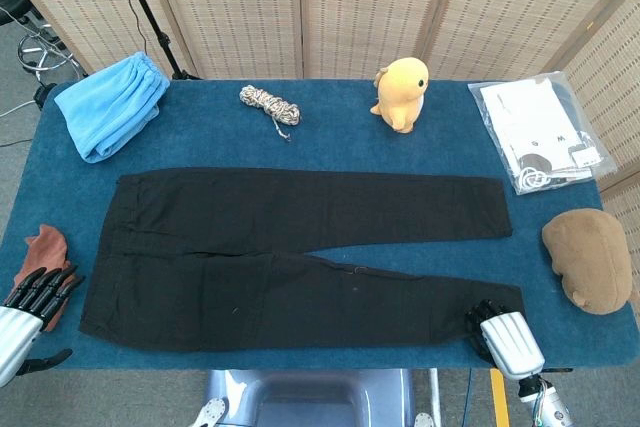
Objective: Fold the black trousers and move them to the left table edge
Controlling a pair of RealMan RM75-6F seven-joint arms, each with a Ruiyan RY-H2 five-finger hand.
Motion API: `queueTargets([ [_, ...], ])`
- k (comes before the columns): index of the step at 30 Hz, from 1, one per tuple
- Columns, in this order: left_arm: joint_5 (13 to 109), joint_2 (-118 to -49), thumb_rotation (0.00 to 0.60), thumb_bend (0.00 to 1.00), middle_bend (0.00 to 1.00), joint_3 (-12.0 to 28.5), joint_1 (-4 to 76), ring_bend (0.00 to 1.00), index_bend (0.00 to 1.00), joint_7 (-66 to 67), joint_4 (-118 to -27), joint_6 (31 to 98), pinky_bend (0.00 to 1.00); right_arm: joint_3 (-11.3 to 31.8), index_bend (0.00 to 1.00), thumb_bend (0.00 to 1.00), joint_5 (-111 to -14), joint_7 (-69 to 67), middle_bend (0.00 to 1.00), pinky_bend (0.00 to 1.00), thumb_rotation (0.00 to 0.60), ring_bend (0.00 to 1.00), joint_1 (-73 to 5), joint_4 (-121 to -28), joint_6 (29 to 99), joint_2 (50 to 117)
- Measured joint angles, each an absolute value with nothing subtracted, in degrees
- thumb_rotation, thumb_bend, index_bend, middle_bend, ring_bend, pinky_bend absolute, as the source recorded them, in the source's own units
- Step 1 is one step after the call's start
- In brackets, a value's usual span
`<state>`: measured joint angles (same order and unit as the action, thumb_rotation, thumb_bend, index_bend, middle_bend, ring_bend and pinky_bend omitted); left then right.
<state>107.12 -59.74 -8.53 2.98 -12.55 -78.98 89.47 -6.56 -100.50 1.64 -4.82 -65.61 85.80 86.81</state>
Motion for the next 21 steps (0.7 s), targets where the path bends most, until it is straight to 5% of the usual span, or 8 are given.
queueTargets([
  [11,109.5,-72.4,0.6,0.04,0.0,-10.8,3.0,0.0,0.0,-19.2,-54.3,90.8,0.0,-6.5,0.59,0.6,-100.1,1.7,0.53,0.56,0.6,0.38,-4.9,-66.7,85.7,86.4],
  [21,108.2,-80.5,0.6,0.13,0.0,-11.4,3.3,0.0,0.0,-24.3,-43.2,90.9,0.07,-6.3,0.59,0.6,-99.6,1.7,0.53,0.56,0.6,0.38,-4.9,-67.1,85.8,86.1],
])
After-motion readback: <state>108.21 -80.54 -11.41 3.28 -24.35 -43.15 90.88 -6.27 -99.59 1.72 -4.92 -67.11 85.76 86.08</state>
